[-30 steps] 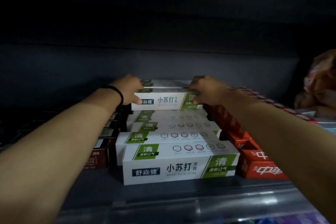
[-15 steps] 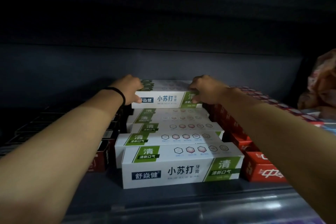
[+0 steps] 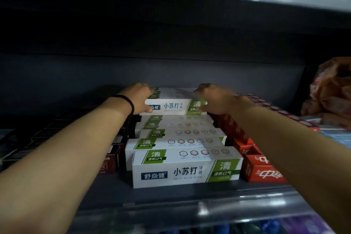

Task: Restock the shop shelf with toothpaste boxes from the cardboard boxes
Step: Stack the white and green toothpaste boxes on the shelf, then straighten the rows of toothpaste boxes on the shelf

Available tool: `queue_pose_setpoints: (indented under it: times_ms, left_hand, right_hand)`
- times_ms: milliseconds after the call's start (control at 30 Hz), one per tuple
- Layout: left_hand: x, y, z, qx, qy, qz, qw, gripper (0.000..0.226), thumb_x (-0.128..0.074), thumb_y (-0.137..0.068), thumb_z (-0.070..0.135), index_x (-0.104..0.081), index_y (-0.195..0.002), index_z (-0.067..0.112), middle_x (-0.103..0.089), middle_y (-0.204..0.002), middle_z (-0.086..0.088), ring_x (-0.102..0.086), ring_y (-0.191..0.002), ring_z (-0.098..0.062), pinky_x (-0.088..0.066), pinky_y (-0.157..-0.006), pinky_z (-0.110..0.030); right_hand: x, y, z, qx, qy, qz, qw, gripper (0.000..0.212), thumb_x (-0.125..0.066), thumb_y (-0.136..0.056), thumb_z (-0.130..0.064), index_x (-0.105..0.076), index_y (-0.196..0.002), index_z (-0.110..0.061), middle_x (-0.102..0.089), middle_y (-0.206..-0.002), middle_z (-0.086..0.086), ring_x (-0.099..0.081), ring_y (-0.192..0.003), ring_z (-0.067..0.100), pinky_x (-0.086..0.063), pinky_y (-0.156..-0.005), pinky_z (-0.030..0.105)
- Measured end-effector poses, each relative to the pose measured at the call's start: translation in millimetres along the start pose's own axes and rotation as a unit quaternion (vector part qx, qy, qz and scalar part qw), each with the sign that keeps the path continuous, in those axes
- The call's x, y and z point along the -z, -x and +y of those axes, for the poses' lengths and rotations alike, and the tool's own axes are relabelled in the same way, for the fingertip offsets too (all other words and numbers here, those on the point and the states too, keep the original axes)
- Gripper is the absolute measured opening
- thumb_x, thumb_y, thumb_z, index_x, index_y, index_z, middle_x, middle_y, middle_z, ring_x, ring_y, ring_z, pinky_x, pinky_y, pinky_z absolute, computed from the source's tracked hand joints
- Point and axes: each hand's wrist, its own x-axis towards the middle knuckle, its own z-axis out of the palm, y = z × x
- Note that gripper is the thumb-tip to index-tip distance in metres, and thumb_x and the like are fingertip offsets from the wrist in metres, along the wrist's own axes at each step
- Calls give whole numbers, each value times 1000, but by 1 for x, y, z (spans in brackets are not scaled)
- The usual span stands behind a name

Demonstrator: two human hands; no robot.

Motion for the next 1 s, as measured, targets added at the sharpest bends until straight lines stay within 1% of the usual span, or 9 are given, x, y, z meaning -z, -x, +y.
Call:
queue_pose_setpoints:
  times_ms: [133,267,433,600,700,767,833,900,1000]
  left_hand:
    - [22,33,20,-13,18,-2,1000,58,-72,-80,36,-52,-130,13,-51,-131,-9,-50,-117,-25,-45,-98,-40]
    - [44,82,39,-28,14,-12,999,54,-72,-79,41,-55,-126,21,-54,-126,-3,-53,-110,-22,-48,-93,-40]
    - [60,156,62,-56,13,-16,998,49,-71,-77,46,-59,-116,21,-57,-116,-2,-55,-101,-22,-52,-83,-40]
    - [57,227,100,-88,20,-26,996,61,-69,-81,45,-53,-129,11,-53,-130,-8,-50,-116,-26,-46,-94,-42]
    - [41,266,125,-114,40,-44,992,68,-68,-82,45,-46,-137,12,-48,-138,-8,-45,-125,-26,-43,-100,-42]
    - [23,291,140,-127,59,-61,988,68,-68,-82,44,-44,-139,15,-48,-138,-5,-43,-126,-24,-42,-100,-41]
    - [-3,313,153,-149,74,-77,983,63,-69,-81,43,-49,-134,16,-51,-133,-5,-46,-121,-23,-43,-98,-41]
    - [-33,333,164,-166,78,-106,977,61,-70,-79,43,-52,-131,15,-53,-131,-5,-47,-120,-23,-42,-99,-39]
    - [-78,356,181,-182,83,-164,966,63,-70,-80,41,-49,-134,15,-50,-134,-4,-45,-124,-23,-39,-102,-36]
  right_hand:
    - [21,30,-19,11,18,13,1000,62,-63,-87,-39,-40,-142,-19,-47,-137,5,-50,-118,23,-45,-93,36]
    - [44,70,-42,28,39,8,999,68,-62,-89,-44,-33,-146,-20,-40,-146,4,-46,-126,24,-44,-97,39]
    - [62,133,-69,43,25,24,998,68,-64,-87,-42,-36,-145,-19,-41,-146,3,-47,-126,24,-45,-96,38]
    - [58,205,-99,56,15,29,998,68,-63,-88,-42,-36,-145,-17,-40,-145,5,-43,-128,26,-45,-93,40]
    - [42,251,-121,74,-6,36,997,64,-63,-87,-39,-40,-141,-14,-46,-138,6,-48,-122,28,-49,-88,43]
    - [26,282,-136,86,-18,36,996,61,-63,-87,-39,-44,-138,-14,-49,-135,7,-50,-119,28,-50,-86,41]
    - [4,309,-150,95,-30,15,995,61,-65,-86,-38,-45,-138,-14,-50,-135,7,-50,-120,27,-49,-89,40]
    - [-21,332,-160,101,-43,-14,994,61,-65,-86,-37,-45,-139,-14,-49,-136,7,-49,-122,27,-48,-91,43]
    - [-58,356,-168,87,-66,-59,992,62,-64,-87,-36,-42,-141,-13,-46,-138,5,-46,-125,25,-47,-92,42]
